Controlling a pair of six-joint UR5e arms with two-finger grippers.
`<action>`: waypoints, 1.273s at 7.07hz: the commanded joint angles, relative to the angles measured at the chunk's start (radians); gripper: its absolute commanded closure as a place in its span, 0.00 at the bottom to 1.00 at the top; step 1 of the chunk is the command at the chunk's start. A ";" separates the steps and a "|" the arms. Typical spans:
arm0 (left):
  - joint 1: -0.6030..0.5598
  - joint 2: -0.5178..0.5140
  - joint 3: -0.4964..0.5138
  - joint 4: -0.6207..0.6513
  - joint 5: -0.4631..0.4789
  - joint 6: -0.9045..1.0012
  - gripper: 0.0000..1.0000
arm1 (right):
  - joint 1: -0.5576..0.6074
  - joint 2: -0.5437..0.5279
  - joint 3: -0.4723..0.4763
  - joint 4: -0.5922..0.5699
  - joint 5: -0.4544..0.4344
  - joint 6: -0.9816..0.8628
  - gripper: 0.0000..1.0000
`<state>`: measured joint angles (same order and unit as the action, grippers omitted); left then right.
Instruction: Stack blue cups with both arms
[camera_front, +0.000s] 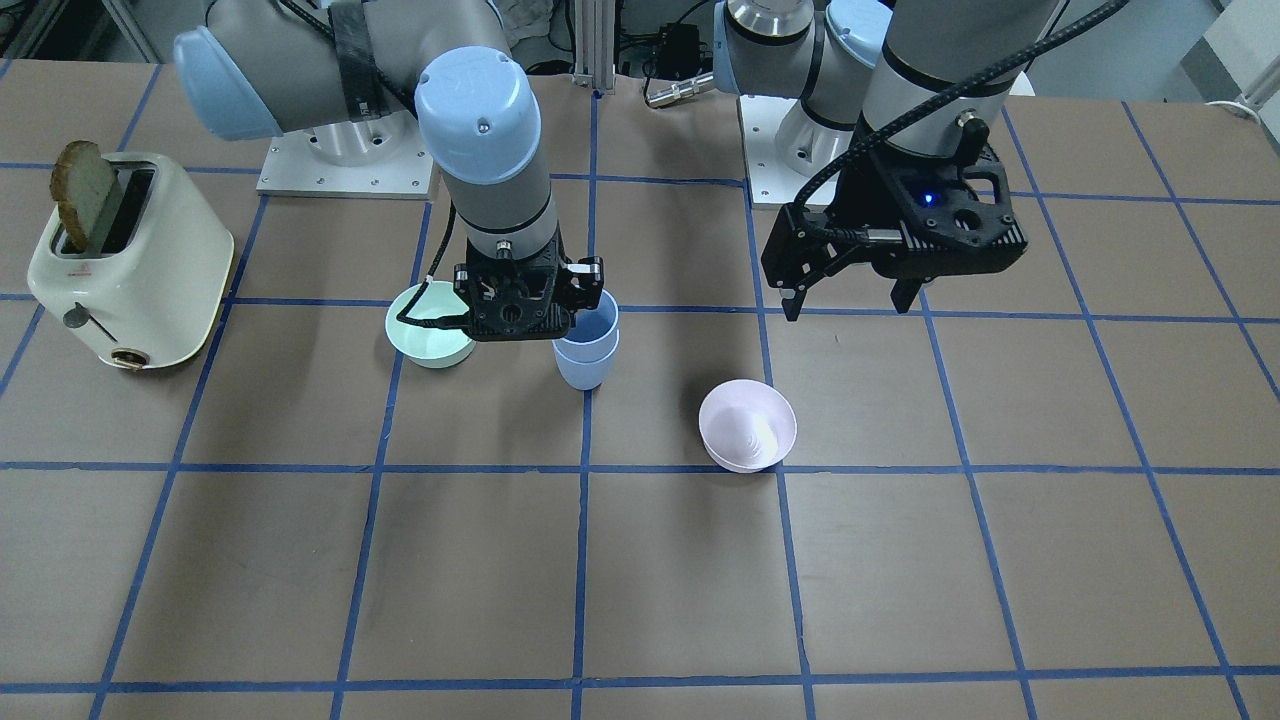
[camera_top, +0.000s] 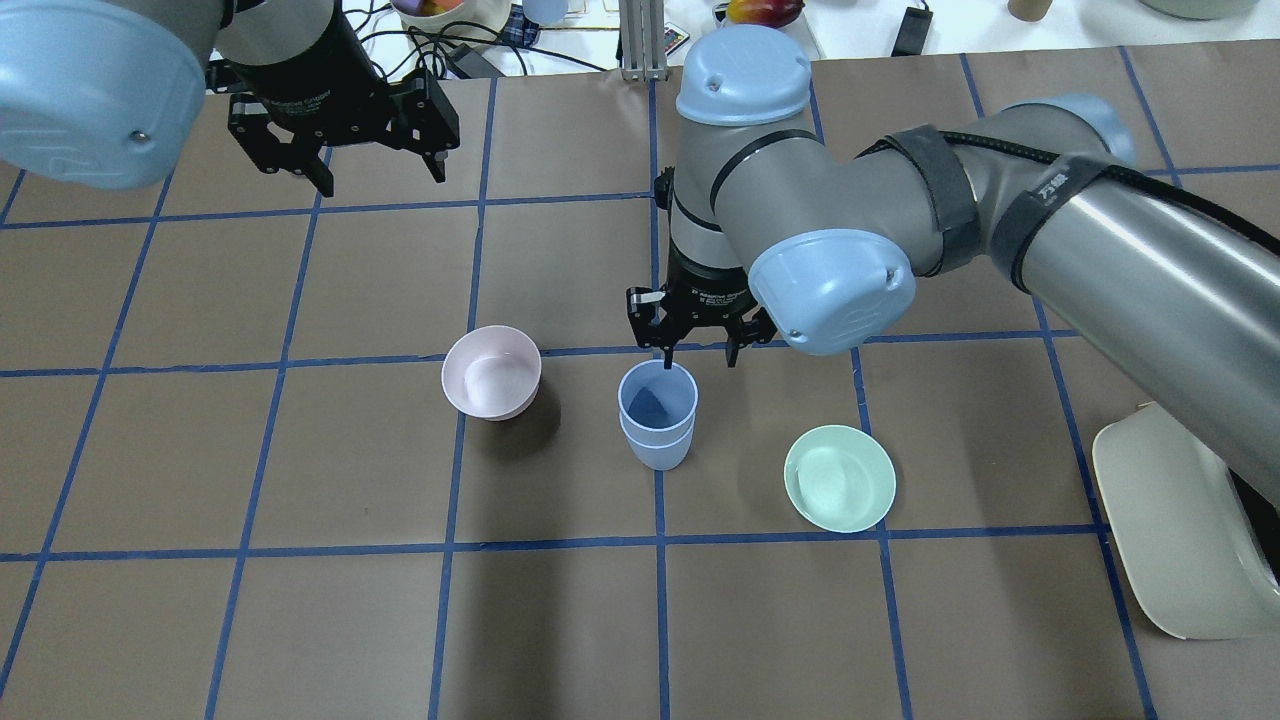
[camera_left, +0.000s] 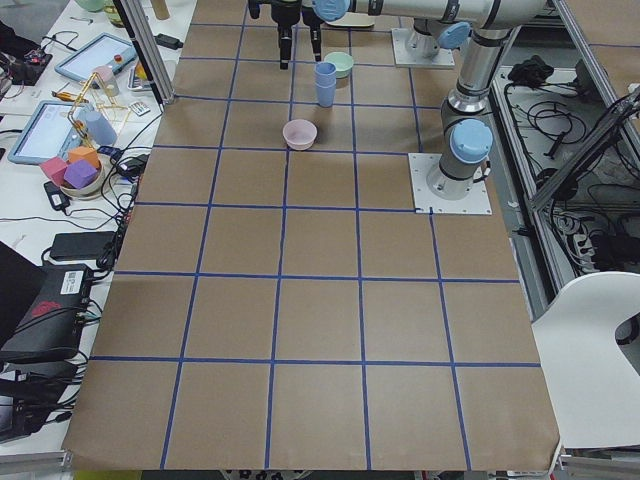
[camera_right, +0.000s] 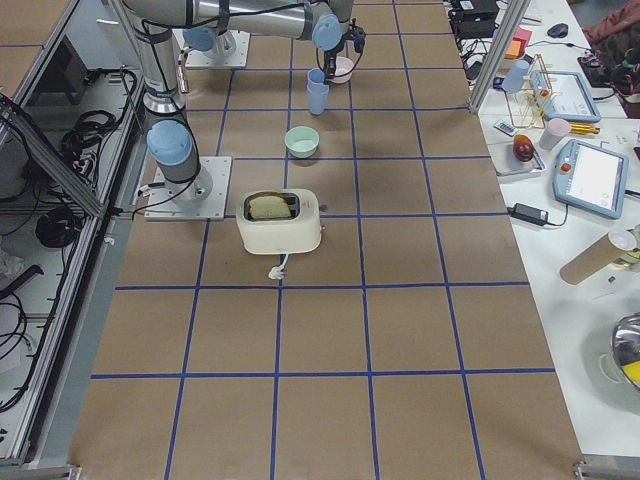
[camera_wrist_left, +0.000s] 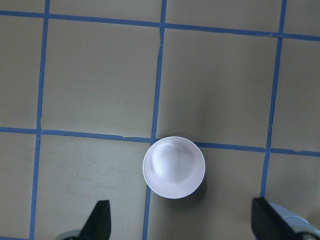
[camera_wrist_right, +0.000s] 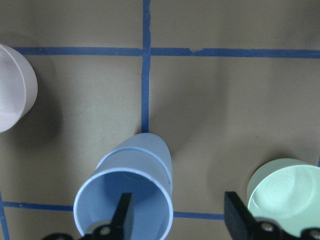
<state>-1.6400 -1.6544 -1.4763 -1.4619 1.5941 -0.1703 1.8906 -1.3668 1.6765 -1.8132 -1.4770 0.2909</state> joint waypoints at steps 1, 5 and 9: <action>0.000 0.007 -0.007 0.000 0.000 0.000 0.00 | -0.036 -0.003 -0.082 0.020 -0.052 -0.031 0.00; -0.001 0.008 -0.009 -0.002 0.000 0.000 0.00 | -0.281 -0.122 -0.152 0.235 -0.059 -0.266 0.00; -0.001 0.008 -0.010 -0.002 0.000 0.000 0.00 | -0.317 -0.221 -0.132 0.313 -0.062 -0.315 0.00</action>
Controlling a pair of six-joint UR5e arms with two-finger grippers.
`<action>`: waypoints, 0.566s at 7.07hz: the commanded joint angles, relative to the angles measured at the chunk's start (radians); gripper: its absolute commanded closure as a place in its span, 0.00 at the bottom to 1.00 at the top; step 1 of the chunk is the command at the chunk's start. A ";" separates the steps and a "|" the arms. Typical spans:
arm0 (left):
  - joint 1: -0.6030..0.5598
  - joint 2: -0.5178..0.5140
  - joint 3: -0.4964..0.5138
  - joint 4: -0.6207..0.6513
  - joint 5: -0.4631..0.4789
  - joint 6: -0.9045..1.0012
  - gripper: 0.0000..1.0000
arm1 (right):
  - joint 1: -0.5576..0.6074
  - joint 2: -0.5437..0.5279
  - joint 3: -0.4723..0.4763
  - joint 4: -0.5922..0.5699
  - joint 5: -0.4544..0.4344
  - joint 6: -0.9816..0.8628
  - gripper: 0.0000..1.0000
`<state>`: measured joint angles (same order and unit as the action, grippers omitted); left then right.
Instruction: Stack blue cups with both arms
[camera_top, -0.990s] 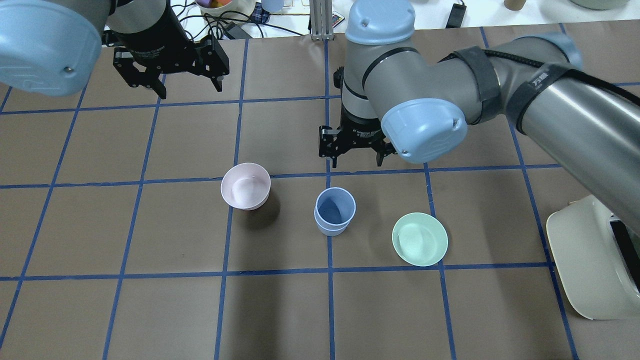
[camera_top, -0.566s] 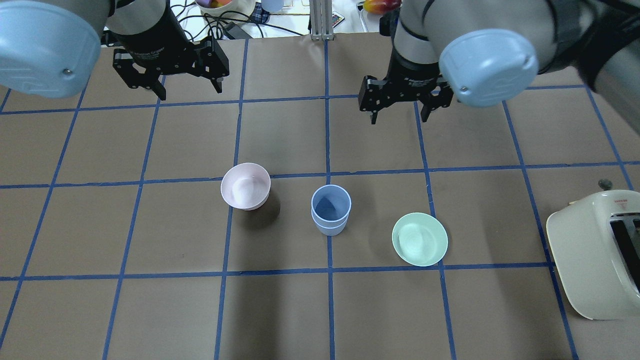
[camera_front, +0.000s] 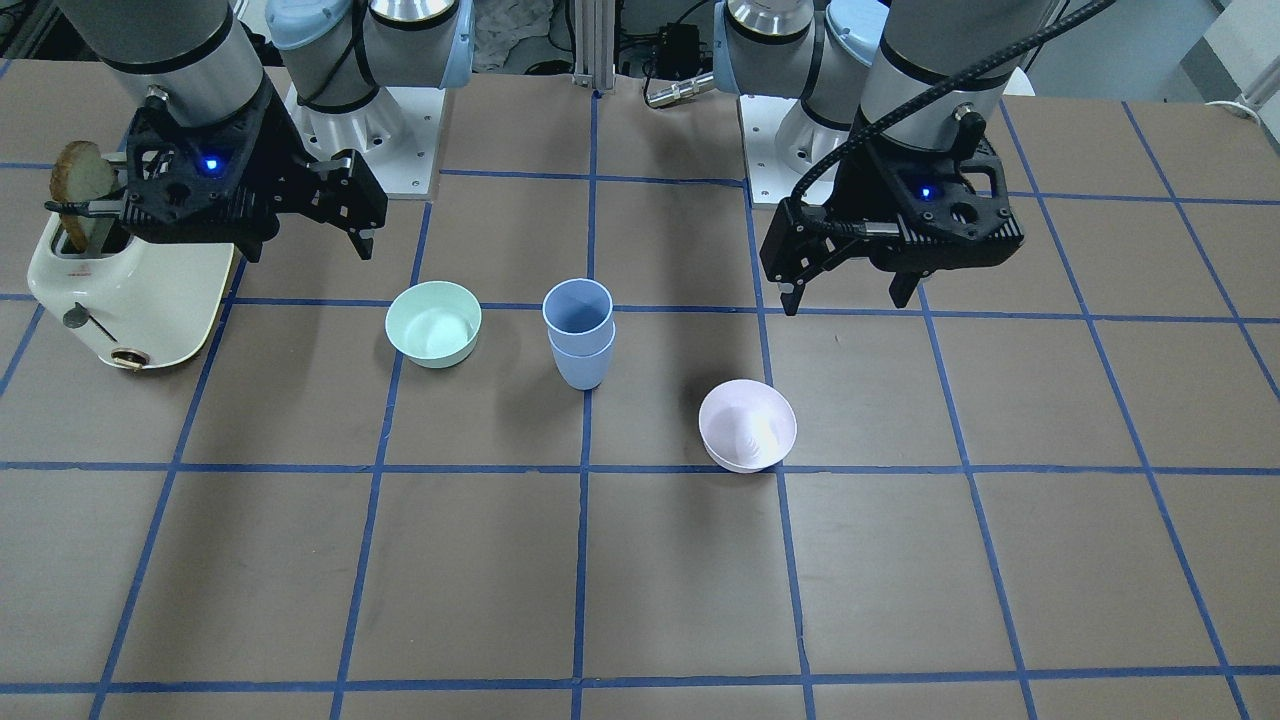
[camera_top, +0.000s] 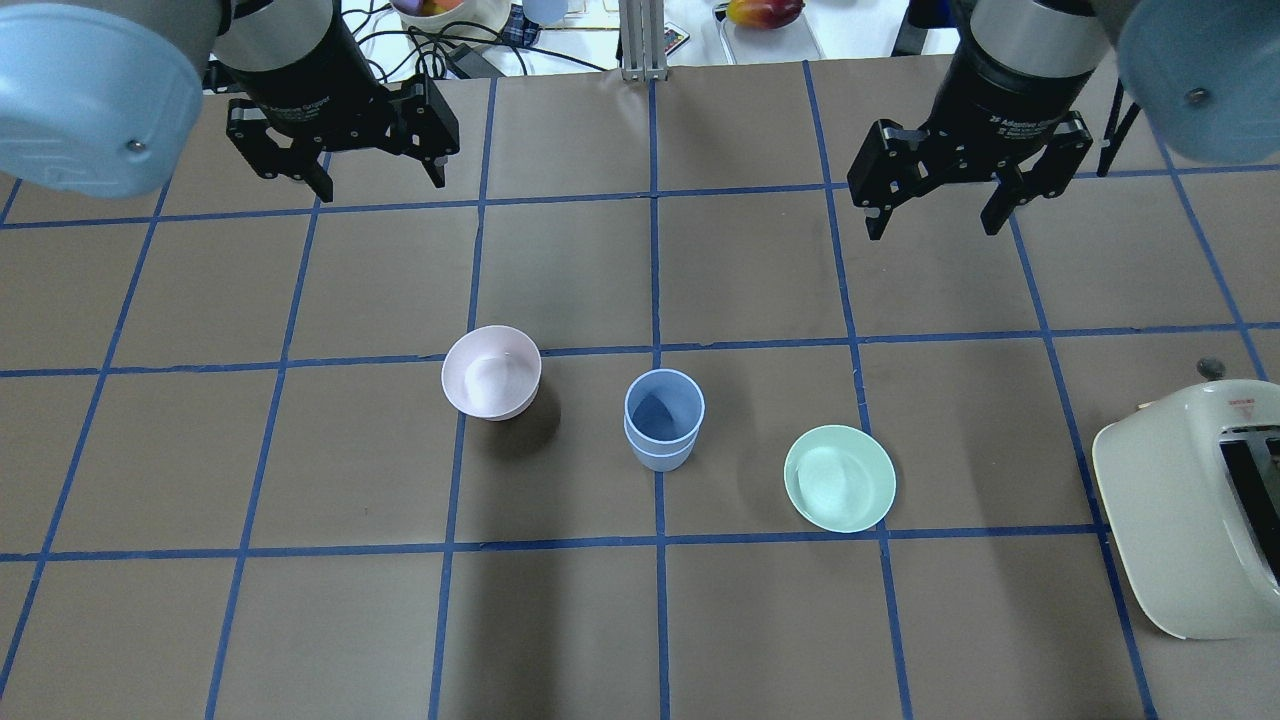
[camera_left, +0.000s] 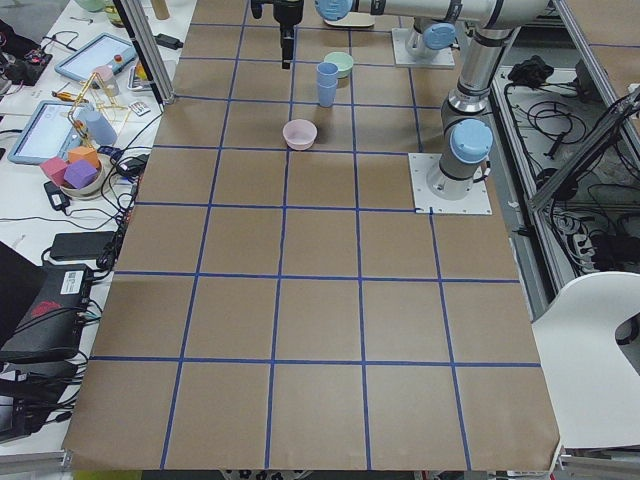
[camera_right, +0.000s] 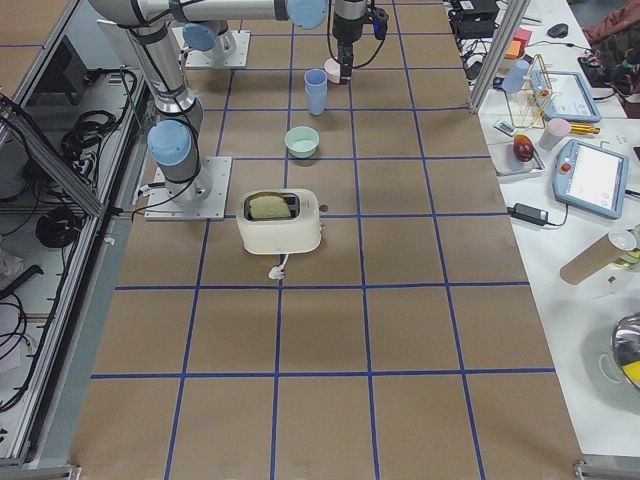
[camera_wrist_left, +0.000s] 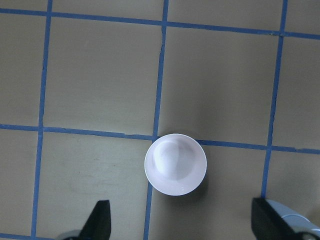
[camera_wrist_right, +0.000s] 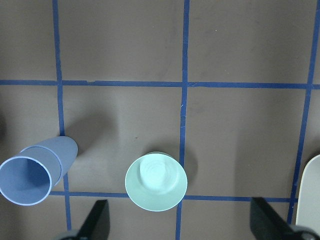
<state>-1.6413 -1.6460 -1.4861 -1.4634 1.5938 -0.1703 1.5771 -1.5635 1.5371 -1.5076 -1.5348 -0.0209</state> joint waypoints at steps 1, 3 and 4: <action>0.000 0.000 0.000 0.000 0.000 -0.002 0.00 | -0.002 -0.044 0.018 0.024 -0.004 0.001 0.00; 0.000 0.000 -0.002 -0.002 0.000 0.000 0.00 | 0.001 -0.047 0.035 0.023 -0.025 0.007 0.00; 0.000 0.000 0.000 -0.002 0.000 0.000 0.00 | 0.001 -0.047 0.038 0.023 -0.048 0.007 0.00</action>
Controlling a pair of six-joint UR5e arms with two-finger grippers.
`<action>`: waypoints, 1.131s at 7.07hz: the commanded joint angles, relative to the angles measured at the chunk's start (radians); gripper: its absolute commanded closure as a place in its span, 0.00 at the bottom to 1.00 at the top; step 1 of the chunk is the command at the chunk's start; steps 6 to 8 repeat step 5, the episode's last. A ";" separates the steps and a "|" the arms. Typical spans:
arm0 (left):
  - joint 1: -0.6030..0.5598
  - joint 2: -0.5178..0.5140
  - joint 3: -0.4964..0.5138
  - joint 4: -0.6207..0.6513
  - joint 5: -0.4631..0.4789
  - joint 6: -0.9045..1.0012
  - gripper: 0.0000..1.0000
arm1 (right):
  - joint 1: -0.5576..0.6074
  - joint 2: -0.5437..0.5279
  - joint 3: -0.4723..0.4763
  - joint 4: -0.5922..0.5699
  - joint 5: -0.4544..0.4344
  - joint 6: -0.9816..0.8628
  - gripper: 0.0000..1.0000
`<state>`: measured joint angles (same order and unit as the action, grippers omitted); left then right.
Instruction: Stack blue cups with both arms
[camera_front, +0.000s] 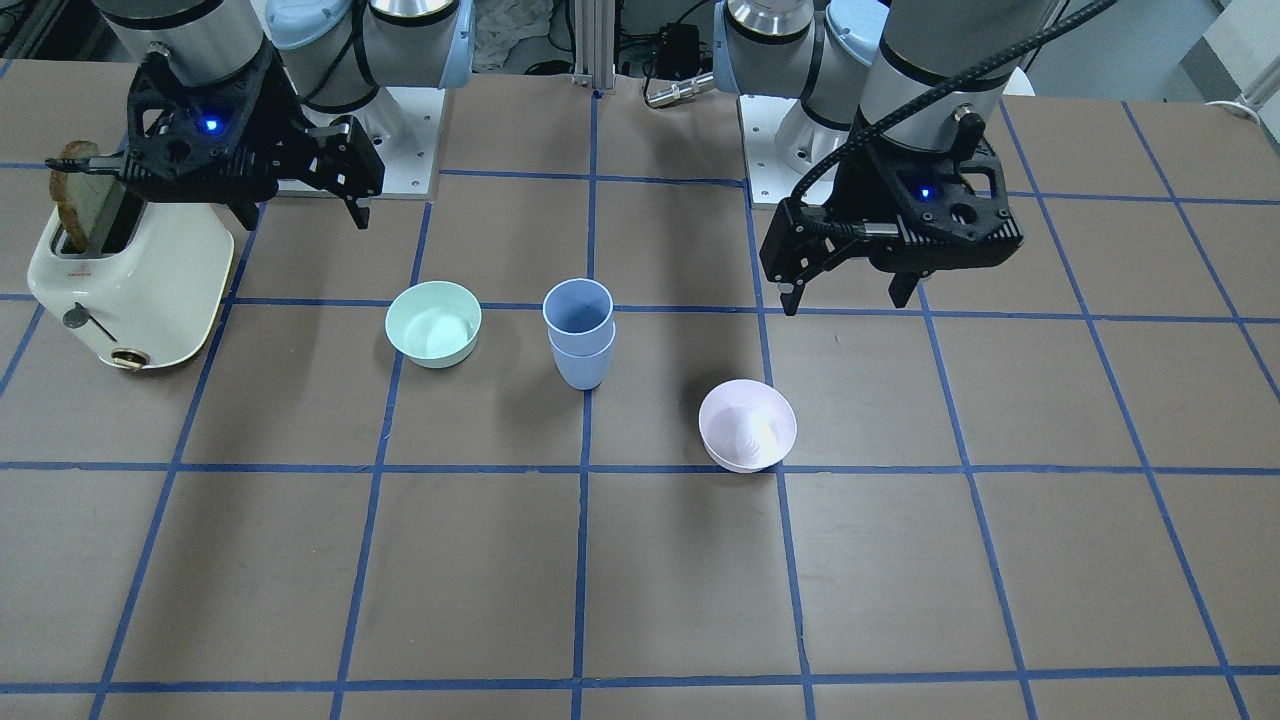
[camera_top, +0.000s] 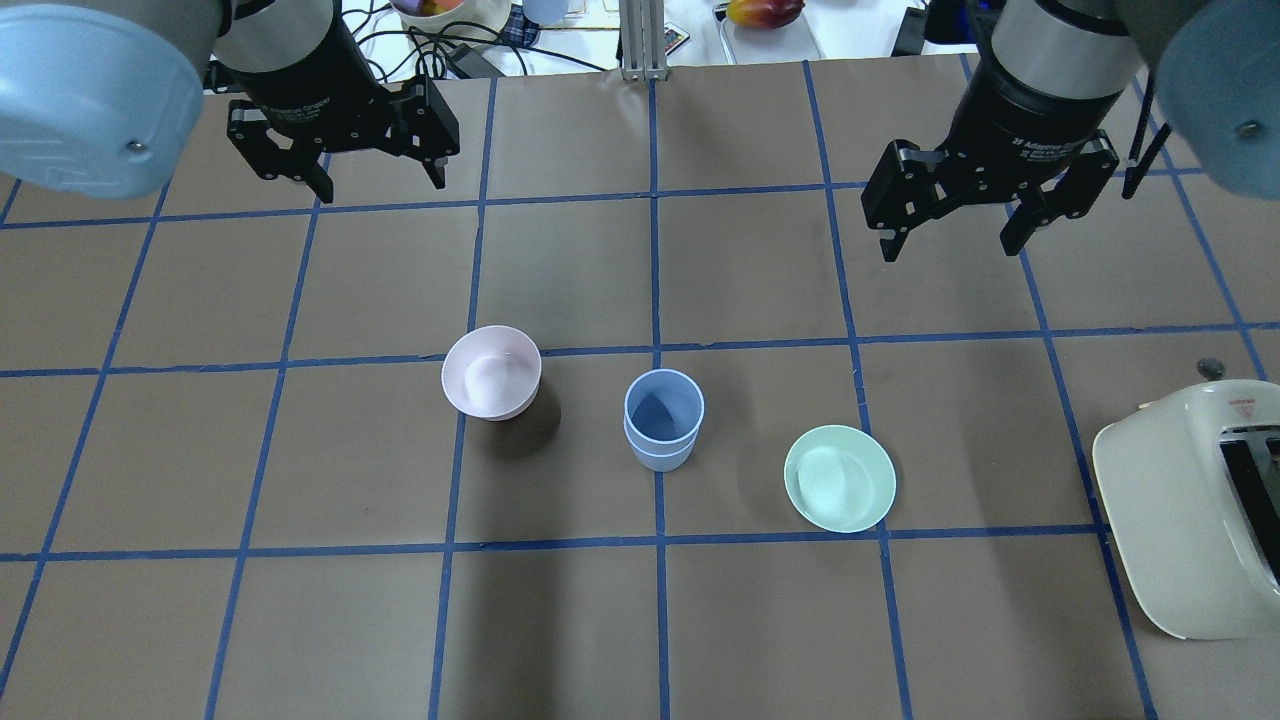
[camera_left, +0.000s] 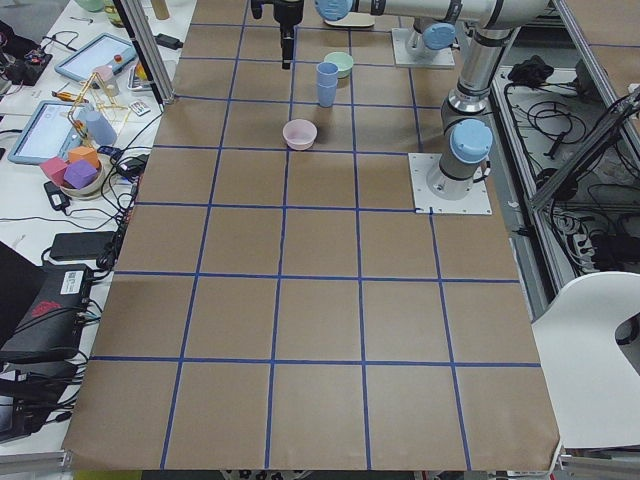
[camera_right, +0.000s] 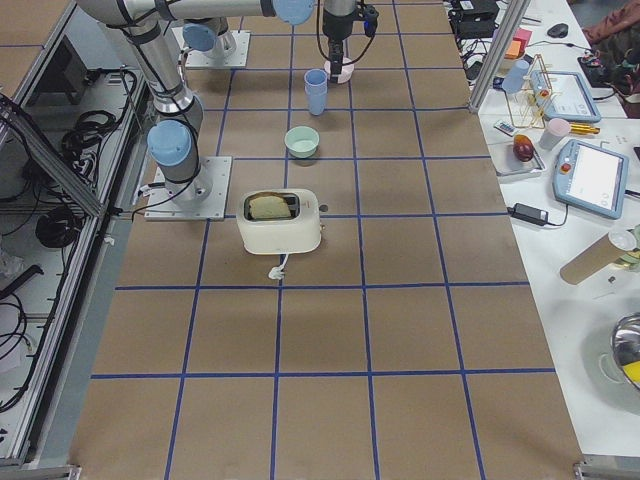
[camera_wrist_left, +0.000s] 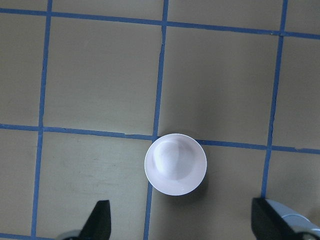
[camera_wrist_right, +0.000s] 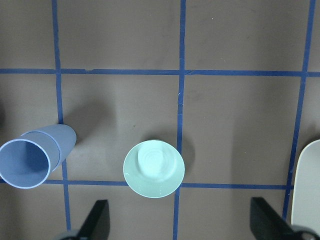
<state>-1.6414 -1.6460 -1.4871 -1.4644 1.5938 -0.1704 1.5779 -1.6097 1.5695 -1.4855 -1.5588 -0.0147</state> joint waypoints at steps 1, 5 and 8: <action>0.000 0.000 -0.001 -0.001 0.000 0.000 0.00 | 0.001 -0.001 0.006 0.001 -0.026 0.002 0.00; 0.000 0.000 -0.001 -0.001 0.002 -0.001 0.00 | 0.001 -0.001 0.006 0.001 -0.026 -0.008 0.00; 0.000 0.000 -0.001 -0.001 0.002 -0.001 0.00 | 0.001 -0.001 0.006 0.001 -0.026 -0.008 0.00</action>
